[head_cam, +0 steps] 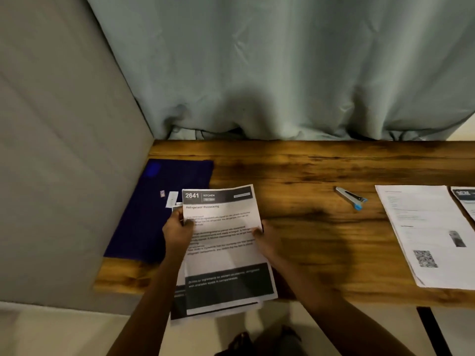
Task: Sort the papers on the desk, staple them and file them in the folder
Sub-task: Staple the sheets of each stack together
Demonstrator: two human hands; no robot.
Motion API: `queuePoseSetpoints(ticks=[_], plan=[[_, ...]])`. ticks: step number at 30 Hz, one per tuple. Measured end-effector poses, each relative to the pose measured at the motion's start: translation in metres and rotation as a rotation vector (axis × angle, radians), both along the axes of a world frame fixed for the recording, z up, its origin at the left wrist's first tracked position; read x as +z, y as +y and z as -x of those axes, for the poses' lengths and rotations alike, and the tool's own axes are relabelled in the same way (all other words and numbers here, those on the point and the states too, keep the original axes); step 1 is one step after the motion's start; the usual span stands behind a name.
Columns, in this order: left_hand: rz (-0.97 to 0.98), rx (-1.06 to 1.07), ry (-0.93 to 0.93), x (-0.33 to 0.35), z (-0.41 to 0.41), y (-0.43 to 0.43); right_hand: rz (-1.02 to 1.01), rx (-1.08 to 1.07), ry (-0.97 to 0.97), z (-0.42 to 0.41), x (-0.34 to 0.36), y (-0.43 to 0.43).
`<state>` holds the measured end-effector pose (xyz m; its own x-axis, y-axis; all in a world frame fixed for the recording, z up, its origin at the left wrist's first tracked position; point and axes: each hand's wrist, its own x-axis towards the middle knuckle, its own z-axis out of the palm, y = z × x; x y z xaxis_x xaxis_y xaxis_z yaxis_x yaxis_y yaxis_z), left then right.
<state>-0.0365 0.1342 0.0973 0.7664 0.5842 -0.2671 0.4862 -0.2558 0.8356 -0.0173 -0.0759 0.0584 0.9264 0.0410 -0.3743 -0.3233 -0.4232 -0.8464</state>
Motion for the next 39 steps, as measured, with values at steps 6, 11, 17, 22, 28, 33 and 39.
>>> queuePoseSetpoints(ticks=[6,11,17,22,28,33,39], plan=[[-0.149,-0.022,0.015,-0.031,0.020,0.026,0.168,0.065,-0.107,0.021,-0.016,0.031],[-0.204,-0.072,0.293,-0.042,0.027,0.026,0.527,0.085,-0.123,0.028,-0.029,0.037],[-0.089,-0.032,0.319,-0.057,0.019,0.014,0.393,0.038,-0.034,0.029,-0.020,0.044],[-0.136,-0.059,0.334,-0.052,0.013,-0.004,0.337,-0.070,0.038,0.026,-0.016,0.037],[-0.317,-0.223,0.228,-0.038,0.007,-0.040,0.255,-0.148,0.025,0.020,-0.008,0.014],[-0.242,-0.291,0.178,-0.038,-0.018,-0.059,0.263,-0.241,0.047,0.007,0.008,-0.007],[-0.162,-0.442,0.064,-0.073,-0.064,-0.055,0.255,-0.258,0.003,-0.024,0.019,-0.033]])
